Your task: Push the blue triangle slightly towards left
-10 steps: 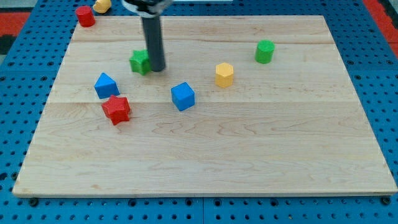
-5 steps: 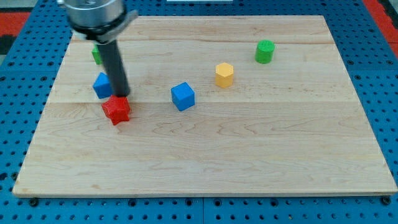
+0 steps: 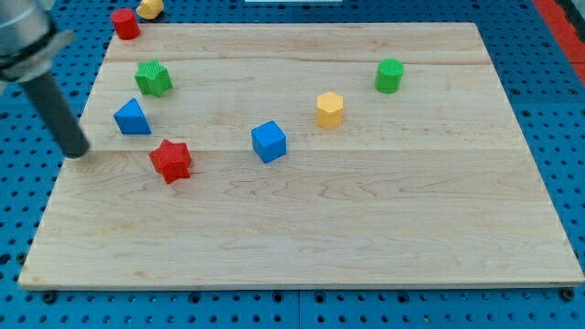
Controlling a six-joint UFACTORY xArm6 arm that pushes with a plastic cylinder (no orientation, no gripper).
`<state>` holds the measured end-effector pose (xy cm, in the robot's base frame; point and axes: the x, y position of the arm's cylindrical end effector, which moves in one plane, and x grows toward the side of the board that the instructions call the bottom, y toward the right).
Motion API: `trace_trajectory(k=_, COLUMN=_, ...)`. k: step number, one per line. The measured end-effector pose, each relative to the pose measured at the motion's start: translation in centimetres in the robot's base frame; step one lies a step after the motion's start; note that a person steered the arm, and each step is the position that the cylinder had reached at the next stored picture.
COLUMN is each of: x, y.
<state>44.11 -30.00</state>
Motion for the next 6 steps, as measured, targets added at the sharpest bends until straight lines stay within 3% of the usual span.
trace_trajectory(k=2, x=-3.8, y=-0.5)
trace_trajectory(k=3, x=-13.4, y=-0.4)
trace_trajectory(k=4, x=-15.0, y=-0.5)
trace_trajectory(k=5, x=-20.7, y=-0.5)
trace_trajectory(k=6, x=-23.3, y=-0.5)
